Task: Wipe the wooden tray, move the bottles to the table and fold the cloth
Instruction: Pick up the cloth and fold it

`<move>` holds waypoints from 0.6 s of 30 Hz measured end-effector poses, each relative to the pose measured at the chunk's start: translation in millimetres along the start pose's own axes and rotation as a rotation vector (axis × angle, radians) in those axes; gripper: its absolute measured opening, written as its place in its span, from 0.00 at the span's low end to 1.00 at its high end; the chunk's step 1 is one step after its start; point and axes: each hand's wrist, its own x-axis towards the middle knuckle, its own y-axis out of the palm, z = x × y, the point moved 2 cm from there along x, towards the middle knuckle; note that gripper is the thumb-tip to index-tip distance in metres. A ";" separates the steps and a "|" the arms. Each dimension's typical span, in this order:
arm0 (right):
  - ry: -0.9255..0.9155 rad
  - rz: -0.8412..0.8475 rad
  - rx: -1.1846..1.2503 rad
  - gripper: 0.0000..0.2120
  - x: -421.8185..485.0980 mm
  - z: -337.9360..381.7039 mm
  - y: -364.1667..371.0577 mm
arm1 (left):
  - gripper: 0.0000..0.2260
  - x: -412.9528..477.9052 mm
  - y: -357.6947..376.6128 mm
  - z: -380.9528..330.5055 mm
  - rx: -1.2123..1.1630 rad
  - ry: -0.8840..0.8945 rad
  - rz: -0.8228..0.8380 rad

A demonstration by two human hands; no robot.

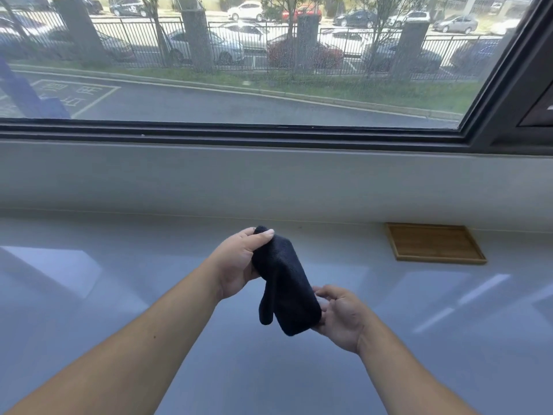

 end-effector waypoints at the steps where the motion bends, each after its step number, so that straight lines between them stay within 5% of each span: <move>1: 0.041 0.022 -0.003 0.23 0.2 -3.8 2.4 | 0.07 0.1 2.0 -3.1 0.000 0.004 0.007; 6: 0.045 0.105 -0.047 0.22 0.0 -9.0 11.2 | 0.08 -1.1 -3.2 -14.2 -0.019 0.011 0.021; 11: -0.218 -0.079 -0.006 0.22 -2.4 26.5 -7.3 | 0.04 -2.9 -40.1 -15.9 0.076 -0.001 -0.108; 18: -0.478 -0.339 -0.638 0.18 -18.8 84.3 -12.7 | 0.09 5.7 -87.6 12.5 0.527 -0.074 -0.433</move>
